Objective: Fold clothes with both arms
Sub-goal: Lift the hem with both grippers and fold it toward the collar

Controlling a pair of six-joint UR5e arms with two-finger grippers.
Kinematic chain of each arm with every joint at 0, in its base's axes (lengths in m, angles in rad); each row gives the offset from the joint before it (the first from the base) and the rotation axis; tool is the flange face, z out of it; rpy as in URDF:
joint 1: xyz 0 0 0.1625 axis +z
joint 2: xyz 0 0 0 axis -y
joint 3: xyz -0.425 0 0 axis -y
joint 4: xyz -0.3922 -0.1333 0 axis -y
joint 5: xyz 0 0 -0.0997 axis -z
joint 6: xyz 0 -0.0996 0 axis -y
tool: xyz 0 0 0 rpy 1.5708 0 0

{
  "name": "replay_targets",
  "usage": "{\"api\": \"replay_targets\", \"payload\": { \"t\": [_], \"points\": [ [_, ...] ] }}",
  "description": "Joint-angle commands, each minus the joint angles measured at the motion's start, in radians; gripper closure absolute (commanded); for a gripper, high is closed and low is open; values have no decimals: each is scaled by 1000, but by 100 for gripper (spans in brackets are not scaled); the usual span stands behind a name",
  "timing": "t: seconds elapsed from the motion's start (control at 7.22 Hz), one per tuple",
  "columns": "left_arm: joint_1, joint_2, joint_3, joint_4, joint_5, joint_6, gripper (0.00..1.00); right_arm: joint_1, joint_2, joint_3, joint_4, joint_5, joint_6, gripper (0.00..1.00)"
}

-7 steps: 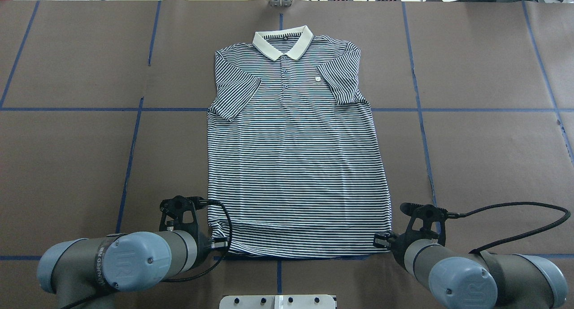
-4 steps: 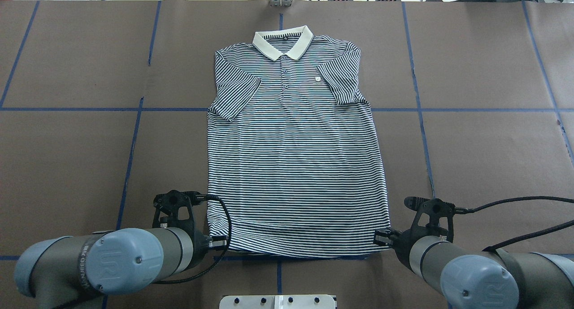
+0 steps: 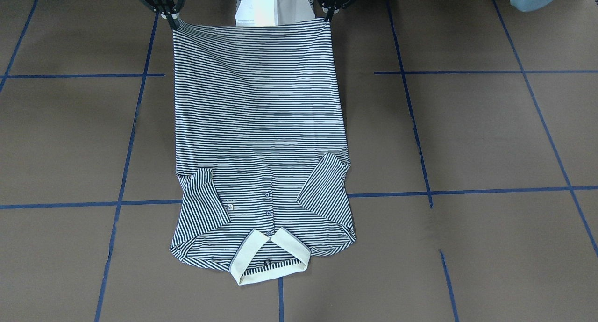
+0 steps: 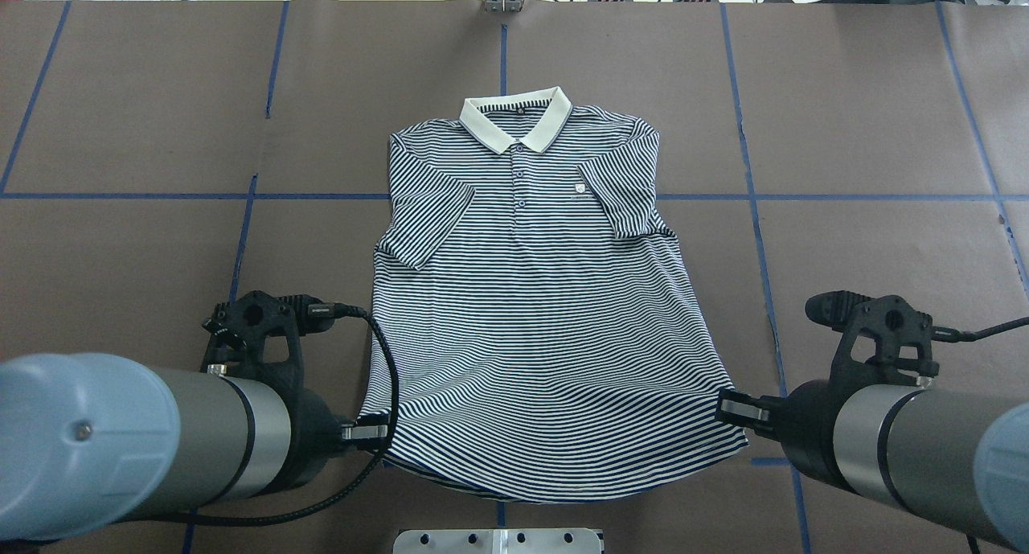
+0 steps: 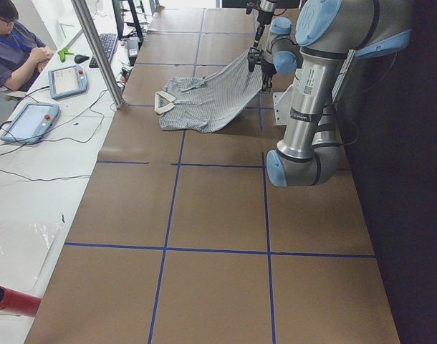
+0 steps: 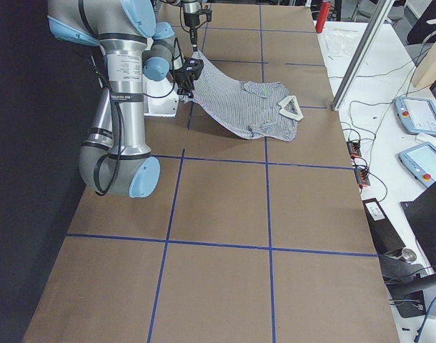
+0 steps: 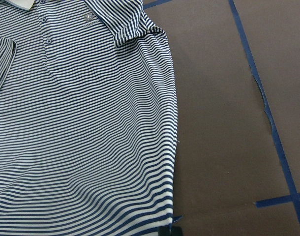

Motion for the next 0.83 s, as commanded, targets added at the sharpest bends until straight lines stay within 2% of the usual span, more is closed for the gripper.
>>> {"api": "replay_targets", "payload": {
  "t": [0.0, 0.14, 0.42, 0.69],
  "points": [
    [-153, -24, 20, 14, -41, 176, 100, 104, 138, -20, -137, 68, -108, 100],
    [-246, -62, 88, 11, -93, 237, 100, 198, 195, -81, -150, 89, -174, 100],
    [-376, -194, 295, -16, -109, 314, 100, 433, 307, -261, -141, 250, -306, 100],
    [-439, -228, 522, -209, -107, 333, 100, 532, 398, -450, -126, 255, -389, 100]
  ]
}}
